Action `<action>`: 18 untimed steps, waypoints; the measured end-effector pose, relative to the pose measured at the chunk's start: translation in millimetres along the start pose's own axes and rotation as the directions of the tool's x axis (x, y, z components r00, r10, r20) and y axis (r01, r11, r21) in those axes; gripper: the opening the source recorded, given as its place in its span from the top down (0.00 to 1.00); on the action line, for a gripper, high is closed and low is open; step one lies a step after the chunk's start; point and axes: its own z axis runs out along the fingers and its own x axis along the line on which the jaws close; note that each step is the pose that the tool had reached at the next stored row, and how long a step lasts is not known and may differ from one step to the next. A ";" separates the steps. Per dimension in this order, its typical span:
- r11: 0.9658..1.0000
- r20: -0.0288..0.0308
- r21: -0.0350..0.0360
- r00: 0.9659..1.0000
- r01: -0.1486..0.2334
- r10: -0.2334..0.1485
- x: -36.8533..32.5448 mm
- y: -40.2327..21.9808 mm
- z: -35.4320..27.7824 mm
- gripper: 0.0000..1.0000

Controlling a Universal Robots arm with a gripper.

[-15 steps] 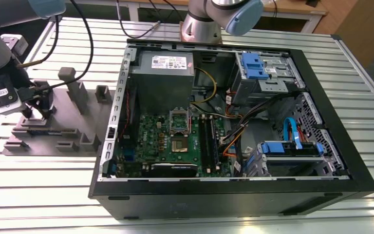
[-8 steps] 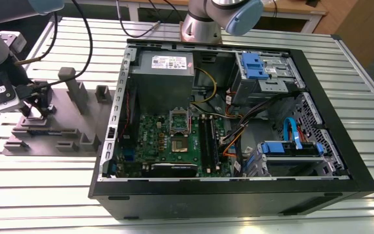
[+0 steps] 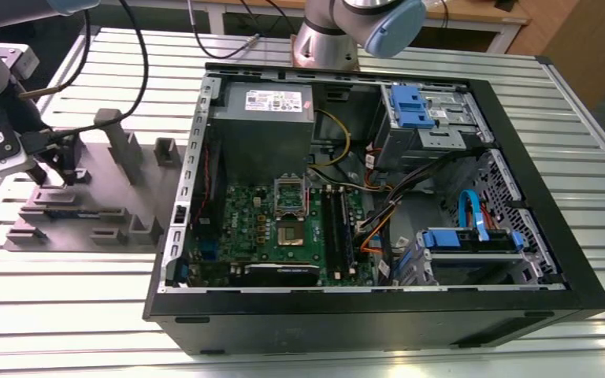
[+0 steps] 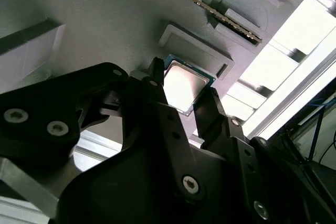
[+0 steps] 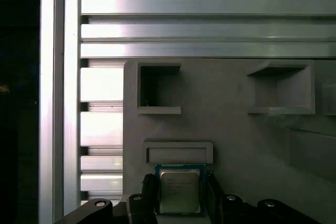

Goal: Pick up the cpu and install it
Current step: 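Pick up the cpu and move it towards the insertion slot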

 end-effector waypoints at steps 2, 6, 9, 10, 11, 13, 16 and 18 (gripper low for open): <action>1.000 0.000 0.000 1.000 0.000 0.000 0.0 0.1 -1.9 0.53; 1.000 0.000 0.000 1.000 0.000 0.000 -0.1 0.2 -6.4 0.53; 1.000 0.000 0.000 1.000 0.000 0.000 -0.2 0.3 -8.0 0.53; 1.000 0.000 0.000 1.000 0.000 0.000 -0.2 0.3 -8.0 0.53; 1.000 0.000 0.000 1.000 0.000 0.000 -0.1 0.3 -8.4 0.53; 1.000 0.000 0.000 1.000 0.000 0.000 -0.1 0.3 -8.9 0.53; 1.000 0.000 0.000 1.000 0.000 0.000 -0.1 0.3 -9.4 0.53; 1.000 0.000 0.000 1.000 0.000 0.000 -0.1 0.4 -10.2 0.53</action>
